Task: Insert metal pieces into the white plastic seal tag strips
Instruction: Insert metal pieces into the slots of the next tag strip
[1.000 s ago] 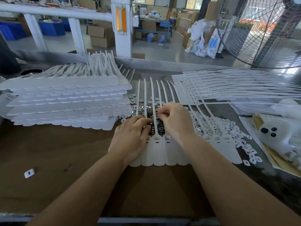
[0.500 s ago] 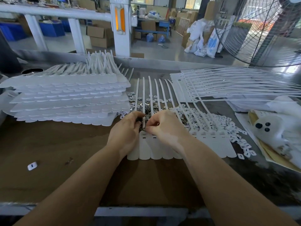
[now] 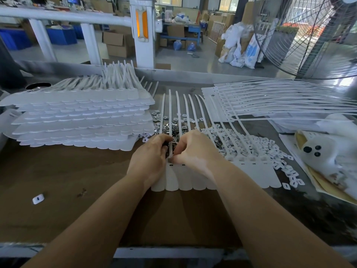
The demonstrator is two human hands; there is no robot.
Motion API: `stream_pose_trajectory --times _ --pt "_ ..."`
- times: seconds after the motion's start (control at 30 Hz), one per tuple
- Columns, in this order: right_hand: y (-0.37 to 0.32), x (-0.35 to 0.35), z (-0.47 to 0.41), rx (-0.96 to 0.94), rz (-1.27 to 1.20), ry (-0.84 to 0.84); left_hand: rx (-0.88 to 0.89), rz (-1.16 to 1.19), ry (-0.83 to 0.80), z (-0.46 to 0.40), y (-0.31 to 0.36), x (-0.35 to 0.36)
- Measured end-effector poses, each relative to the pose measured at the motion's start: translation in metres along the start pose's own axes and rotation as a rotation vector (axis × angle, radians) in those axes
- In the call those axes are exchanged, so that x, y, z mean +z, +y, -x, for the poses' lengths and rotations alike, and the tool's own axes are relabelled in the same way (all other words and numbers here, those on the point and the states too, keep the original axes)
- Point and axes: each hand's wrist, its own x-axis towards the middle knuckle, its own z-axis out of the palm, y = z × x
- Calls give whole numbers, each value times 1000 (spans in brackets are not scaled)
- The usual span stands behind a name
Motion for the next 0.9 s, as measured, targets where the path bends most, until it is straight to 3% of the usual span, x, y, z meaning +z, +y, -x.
stream_pose_trajectory --times 0.1,0.27,0.7,0.9 --pt "5 -1 -2 -11 -65 93 9 -15 0 -1 -1 0" --pt "23 -5 -12 -4 43 299 31 -46 15 1 2 1" --pt "35 0 -25 -8 273 215 63 -105 34 3 6 -2" --pt "36 10 -26 -56 321 337 63 -104 42 4 7 -1"
